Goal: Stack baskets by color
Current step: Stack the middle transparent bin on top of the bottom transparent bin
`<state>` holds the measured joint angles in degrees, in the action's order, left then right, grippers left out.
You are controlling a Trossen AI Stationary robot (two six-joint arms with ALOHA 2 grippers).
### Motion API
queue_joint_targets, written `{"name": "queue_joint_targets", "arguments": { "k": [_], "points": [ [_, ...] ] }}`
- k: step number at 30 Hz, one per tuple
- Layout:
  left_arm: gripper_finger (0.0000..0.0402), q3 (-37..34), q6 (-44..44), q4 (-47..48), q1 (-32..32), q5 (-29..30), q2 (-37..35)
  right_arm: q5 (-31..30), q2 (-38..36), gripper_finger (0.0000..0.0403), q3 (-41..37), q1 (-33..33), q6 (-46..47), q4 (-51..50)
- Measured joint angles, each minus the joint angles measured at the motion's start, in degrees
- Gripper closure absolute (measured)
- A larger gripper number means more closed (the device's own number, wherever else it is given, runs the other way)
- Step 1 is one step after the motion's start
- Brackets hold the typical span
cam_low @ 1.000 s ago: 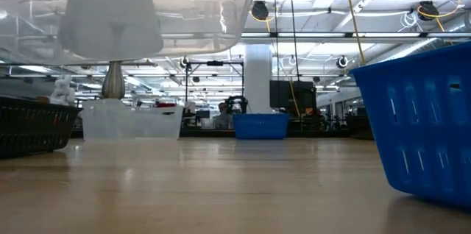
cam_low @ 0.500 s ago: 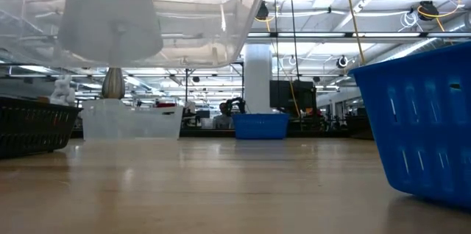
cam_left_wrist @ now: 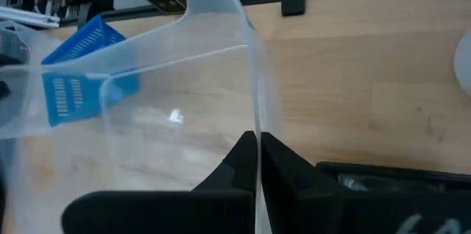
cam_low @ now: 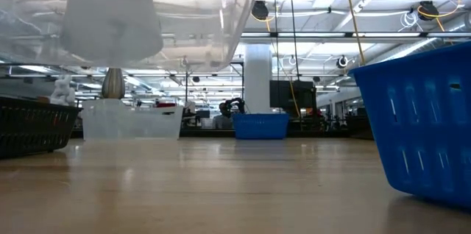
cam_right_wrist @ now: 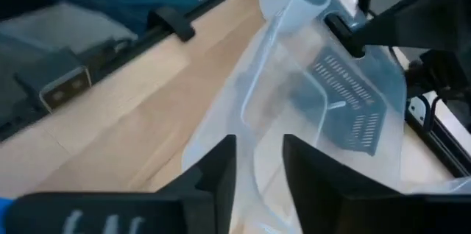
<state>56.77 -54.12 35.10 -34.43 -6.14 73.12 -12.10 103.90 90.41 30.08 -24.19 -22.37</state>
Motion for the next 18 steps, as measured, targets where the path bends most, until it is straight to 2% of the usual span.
{"name": "queue_joint_targets", "arguments": {
  "k": [3,9,18],
  "points": [
    [0.0391,0.00,-1.49,-0.17,0.05,-0.11,0.00,0.26,0.06,0.0270,-0.02,0.55,-1.98,0.97],
    [0.0397,0.00,-3.73,-0.44,1.26,-1.50,0.00,2.00,-0.21,0.0262,2.35,1.12,-3.16,-1.78],
    [0.0397,0.00,-4.30,-0.42,3.71,-1.82,-0.01,9.93,-4.07,0.0261,4.35,-1.47,-2.62,-6.97]
  ]
}}
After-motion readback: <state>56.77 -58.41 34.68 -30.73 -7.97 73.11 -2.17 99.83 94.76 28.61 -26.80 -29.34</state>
